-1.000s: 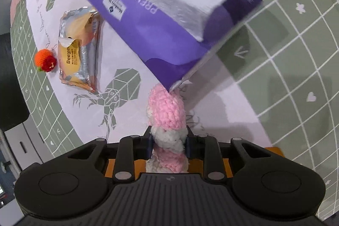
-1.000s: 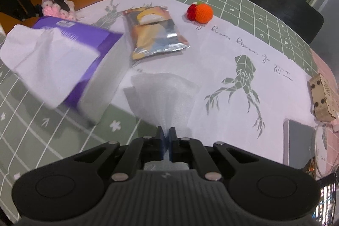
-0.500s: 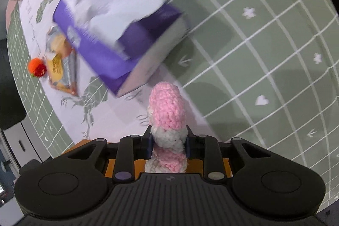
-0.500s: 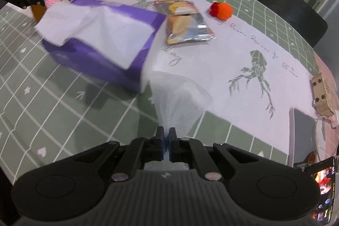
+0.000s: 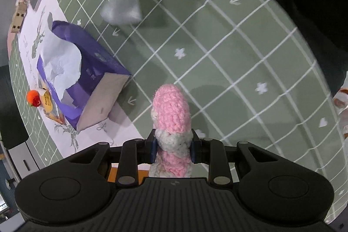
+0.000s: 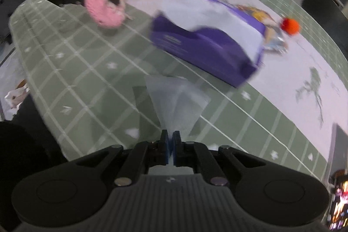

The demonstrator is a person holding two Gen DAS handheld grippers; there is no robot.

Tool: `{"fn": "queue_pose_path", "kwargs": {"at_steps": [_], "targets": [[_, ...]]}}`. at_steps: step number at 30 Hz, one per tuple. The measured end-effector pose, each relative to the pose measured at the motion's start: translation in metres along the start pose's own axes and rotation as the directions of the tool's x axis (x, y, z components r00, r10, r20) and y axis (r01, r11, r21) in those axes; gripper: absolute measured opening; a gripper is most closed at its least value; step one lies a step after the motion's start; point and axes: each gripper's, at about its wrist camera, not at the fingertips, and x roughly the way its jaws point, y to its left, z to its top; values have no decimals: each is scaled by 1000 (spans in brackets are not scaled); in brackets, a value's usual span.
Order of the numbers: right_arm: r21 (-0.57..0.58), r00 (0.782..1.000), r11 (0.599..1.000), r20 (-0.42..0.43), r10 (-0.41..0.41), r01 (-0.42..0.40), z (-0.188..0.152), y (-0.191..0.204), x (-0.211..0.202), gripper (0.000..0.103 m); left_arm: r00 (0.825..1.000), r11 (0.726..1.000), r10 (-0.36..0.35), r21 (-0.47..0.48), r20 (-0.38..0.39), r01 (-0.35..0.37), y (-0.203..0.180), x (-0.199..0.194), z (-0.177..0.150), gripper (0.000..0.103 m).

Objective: Organize soft objects
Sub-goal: 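Lift the pink knitted item with the left tool while the right tool carries the plastic bag toward the box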

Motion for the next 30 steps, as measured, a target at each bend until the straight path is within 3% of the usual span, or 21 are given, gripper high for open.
{"fn": "queue_pose_path", "kwargs": {"at_steps": [12, 17, 22, 27, 30], "targets": [[-180, 993, 982, 88, 77, -60, 71, 68, -12, 0, 996, 988, 61, -148, 57, -53, -28, -38, -27, 31], [-232, 987, 972, 140, 77, -43, 105, 80, -24, 0, 984, 949, 134, -301, 114, -94, -20, -63, -58, 31], [-236, 980, 972, 198, 36, 12, 137, 73, -41, 0, 961, 880, 256, -436, 102, -188, -6, -79, -94, 31], [-217, 969, 975, 246, 5, 50, 169, 61, -53, 0, 939, 780, 332, -586, 92, -219, 19, -83, -131, 31], [-206, 962, 975, 273, -20, 79, 192, 54, -56, 0, 931, 721, 363, -642, 33, -259, 34, -79, -147, 31]]}}
